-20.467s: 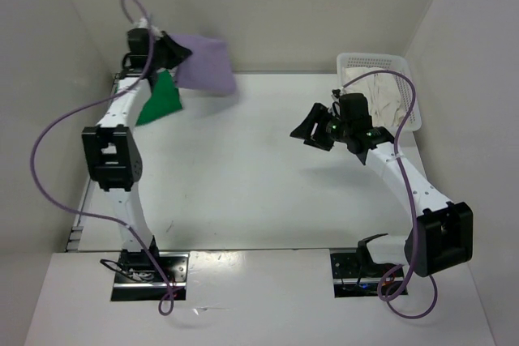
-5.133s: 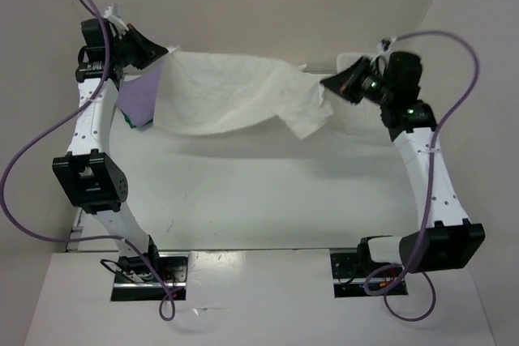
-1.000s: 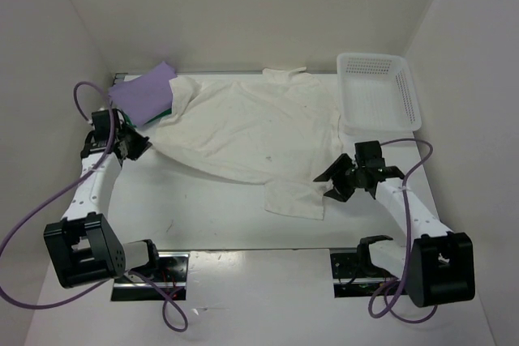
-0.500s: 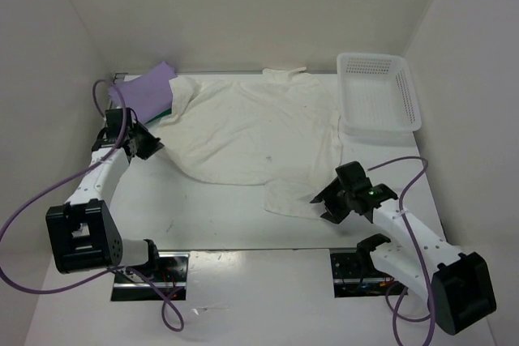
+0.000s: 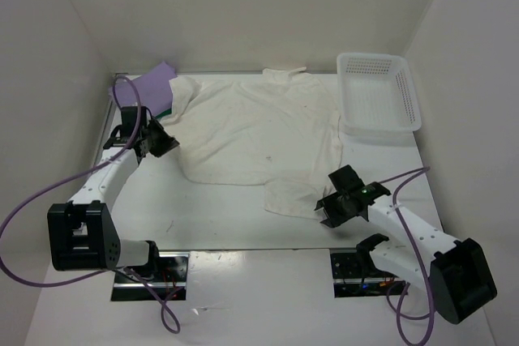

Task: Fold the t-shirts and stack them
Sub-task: Flatten out the tshirt

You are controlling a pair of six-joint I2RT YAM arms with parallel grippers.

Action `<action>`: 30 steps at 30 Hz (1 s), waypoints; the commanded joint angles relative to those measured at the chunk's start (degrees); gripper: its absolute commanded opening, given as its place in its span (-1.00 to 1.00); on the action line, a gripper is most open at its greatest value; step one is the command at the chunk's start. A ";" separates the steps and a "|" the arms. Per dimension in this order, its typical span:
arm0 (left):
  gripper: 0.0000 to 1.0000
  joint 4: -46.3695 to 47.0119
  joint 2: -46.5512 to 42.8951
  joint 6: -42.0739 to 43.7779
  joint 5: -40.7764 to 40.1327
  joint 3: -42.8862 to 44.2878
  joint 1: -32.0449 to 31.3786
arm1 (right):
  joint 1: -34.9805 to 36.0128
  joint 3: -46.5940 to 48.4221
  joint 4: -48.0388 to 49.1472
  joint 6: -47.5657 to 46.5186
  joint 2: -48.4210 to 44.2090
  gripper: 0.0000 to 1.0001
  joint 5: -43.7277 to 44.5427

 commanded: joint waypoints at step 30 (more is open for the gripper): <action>-0.98 0.96 -1.43 1.58 6.56 3.32 -2.21 | 1.75 17.51 -8.68 -7.40 4.95 -1.00 12.66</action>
